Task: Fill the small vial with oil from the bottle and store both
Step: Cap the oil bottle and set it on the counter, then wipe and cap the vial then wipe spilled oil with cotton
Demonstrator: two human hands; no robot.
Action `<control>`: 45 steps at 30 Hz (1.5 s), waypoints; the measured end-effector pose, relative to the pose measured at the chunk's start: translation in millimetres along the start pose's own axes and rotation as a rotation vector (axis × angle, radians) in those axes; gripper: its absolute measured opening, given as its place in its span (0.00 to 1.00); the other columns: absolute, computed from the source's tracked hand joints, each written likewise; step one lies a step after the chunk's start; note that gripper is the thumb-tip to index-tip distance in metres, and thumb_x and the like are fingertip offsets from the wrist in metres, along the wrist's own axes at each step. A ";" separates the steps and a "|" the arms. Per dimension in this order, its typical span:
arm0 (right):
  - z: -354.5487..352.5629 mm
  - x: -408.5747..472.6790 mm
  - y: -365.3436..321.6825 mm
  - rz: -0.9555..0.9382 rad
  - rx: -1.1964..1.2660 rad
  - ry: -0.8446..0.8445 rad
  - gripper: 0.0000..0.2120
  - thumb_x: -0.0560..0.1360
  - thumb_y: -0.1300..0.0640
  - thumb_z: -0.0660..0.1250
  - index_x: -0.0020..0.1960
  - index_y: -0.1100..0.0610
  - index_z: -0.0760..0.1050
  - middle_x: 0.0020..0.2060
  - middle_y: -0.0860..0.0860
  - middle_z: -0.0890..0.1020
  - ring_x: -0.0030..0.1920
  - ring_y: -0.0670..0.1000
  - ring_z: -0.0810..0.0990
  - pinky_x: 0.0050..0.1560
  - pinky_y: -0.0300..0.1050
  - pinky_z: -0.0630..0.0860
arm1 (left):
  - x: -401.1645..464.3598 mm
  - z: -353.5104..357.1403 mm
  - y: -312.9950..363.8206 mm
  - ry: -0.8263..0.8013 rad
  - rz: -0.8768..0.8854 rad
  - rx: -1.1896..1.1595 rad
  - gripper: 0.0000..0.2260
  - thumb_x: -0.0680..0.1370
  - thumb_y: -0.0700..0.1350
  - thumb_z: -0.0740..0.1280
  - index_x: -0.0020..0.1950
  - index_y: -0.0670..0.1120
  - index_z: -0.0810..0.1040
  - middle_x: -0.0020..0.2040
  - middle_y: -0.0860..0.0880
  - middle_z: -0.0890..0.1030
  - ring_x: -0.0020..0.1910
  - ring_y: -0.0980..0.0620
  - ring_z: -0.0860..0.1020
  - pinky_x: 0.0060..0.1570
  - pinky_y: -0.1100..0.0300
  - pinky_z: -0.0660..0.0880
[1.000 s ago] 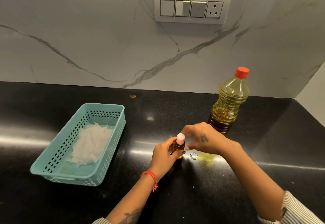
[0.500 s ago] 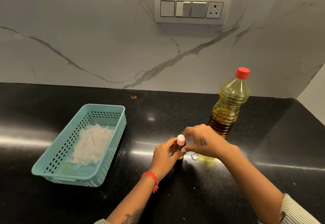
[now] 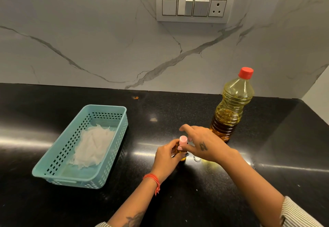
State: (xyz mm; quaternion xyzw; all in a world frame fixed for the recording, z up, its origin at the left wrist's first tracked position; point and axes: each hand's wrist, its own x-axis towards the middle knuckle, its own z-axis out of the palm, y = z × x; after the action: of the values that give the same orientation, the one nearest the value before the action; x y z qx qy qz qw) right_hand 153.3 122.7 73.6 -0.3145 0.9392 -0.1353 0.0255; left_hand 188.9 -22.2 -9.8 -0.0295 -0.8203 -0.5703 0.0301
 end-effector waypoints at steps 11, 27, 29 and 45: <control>27.2 -5.7 -11.8 0.067 0.030 0.094 0.10 0.80 0.51 0.52 0.55 0.55 0.68 0.52 0.51 0.75 0.52 0.50 0.72 0.50 0.41 0.67 | -1.2 0.9 0.9 0.018 0.006 0.056 0.15 0.71 0.40 0.71 0.56 0.52 0.77 0.47 0.53 0.83 0.49 0.58 0.80 0.54 0.58 0.78; 19.1 -13.4 -9.8 0.178 -0.008 0.236 0.25 0.76 0.36 0.50 0.68 0.48 0.61 0.59 0.49 0.75 0.58 0.50 0.73 0.54 0.43 0.72 | -6.0 -14.6 9.0 -0.089 -0.067 -0.017 0.35 0.67 0.47 0.75 0.71 0.53 0.64 0.66 0.57 0.71 0.66 0.60 0.69 0.66 0.64 0.67; 7.1 -9.2 -14.1 0.181 0.068 0.306 0.28 0.75 0.36 0.49 0.70 0.48 0.59 0.60 0.50 0.75 0.59 0.50 0.73 0.56 0.44 0.72 | -8.0 -25.3 14.3 -0.043 -0.058 -0.051 0.35 0.67 0.48 0.75 0.71 0.52 0.64 0.68 0.53 0.71 0.67 0.58 0.69 0.66 0.63 0.67; -15.0 101.1 -135.7 -0.130 0.388 0.370 0.25 0.76 0.39 0.52 0.66 0.52 0.66 0.58 0.53 0.77 0.55 0.53 0.77 0.55 0.50 0.74 | -27.2 -188.6 60.1 0.735 0.017 0.003 0.14 0.77 0.42 0.65 0.62 0.47 0.74 0.58 0.52 0.78 0.52 0.58 0.77 0.48 0.74 0.73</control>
State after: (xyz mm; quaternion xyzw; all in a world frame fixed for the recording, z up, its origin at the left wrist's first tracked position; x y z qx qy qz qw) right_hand 149.6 -38.0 128.5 -0.3331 0.8624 -0.3690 -0.0956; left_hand 223.9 -178.5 109.6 0.1705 -0.7554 -0.5412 0.3277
